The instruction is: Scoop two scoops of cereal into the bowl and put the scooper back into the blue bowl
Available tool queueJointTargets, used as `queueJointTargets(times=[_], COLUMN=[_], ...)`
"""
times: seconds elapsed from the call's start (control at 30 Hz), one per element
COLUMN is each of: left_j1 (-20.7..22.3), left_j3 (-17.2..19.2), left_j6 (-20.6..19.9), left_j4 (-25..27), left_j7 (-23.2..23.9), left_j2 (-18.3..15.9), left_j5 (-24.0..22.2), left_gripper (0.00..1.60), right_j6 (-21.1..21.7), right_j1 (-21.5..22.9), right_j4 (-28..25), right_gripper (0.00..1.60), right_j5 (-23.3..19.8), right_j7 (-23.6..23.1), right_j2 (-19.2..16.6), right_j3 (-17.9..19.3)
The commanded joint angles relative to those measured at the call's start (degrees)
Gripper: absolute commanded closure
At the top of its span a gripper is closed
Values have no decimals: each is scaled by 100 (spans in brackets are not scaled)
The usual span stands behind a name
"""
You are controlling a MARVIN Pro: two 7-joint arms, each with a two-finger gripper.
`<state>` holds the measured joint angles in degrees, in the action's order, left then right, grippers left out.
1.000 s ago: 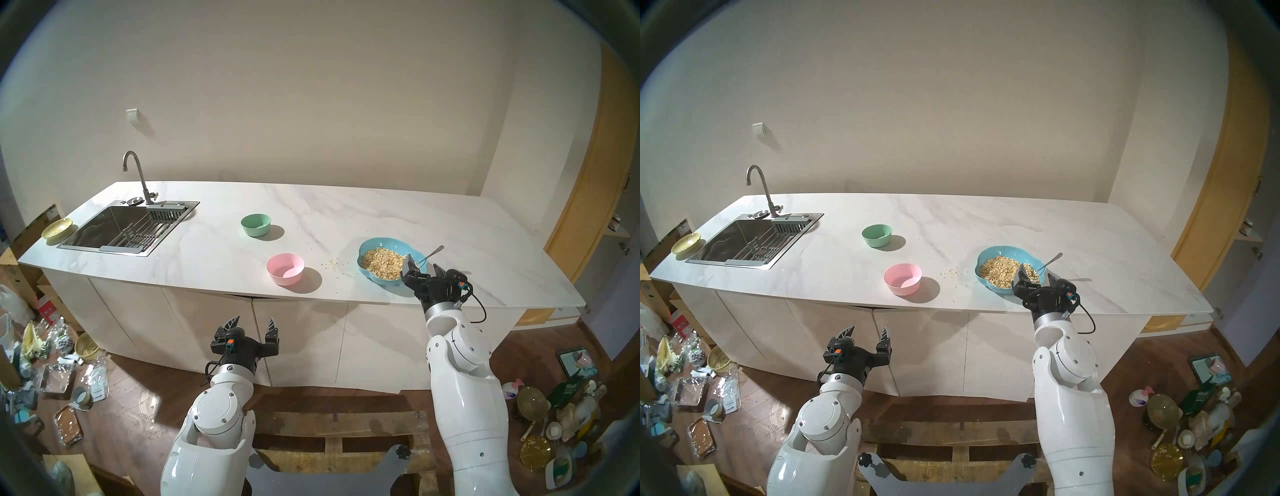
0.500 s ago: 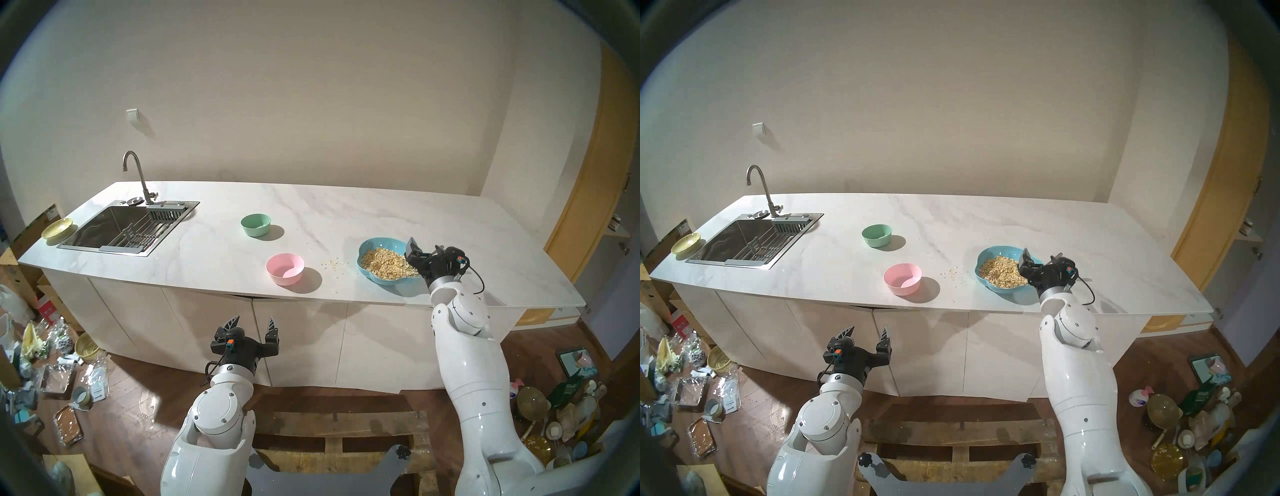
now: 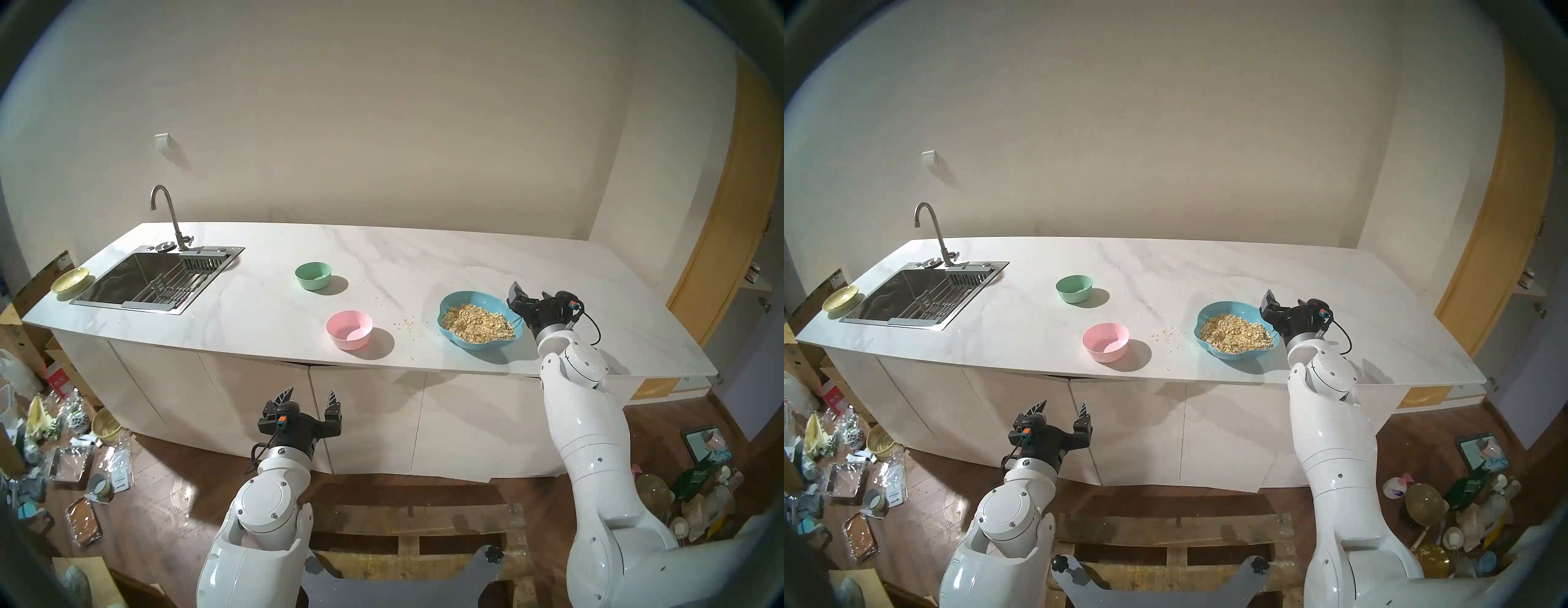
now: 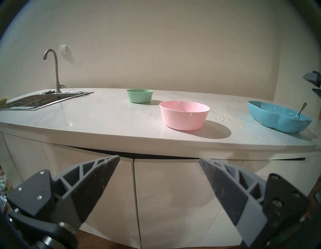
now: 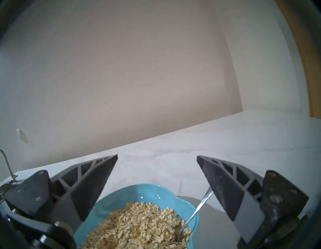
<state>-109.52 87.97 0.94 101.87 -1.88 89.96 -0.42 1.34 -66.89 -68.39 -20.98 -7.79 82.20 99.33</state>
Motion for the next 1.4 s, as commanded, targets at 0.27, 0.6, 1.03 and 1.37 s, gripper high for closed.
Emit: queueJointTargets(times=[0.27, 0.6, 1.03, 1.37], left_j1=[25, 25, 27, 25], left_j3=[-15, -15, -15, -15], left_j6=[26, 25, 27, 26], left_j4=[147, 147, 144, 147], left_j7=[22, 22, 19, 20], left_j2=[-2, -2, -2, -2], left_j5=[-11, -11, -11, -12], left_gripper=[0, 0, 0, 0], right_j6=[-369, -410, -478, -450], right_j1=[565, 668, 952, 1168], right_j4=[425, 842, 1535, 2024], right_gripper=[0, 0, 0, 0], right_j5=[-180, -333, -451, -527], right_j7=[-289, -478, -687, -699], right_j2=[-225, -297, -318, -263], right_j3=[325, 475, 559, 607])
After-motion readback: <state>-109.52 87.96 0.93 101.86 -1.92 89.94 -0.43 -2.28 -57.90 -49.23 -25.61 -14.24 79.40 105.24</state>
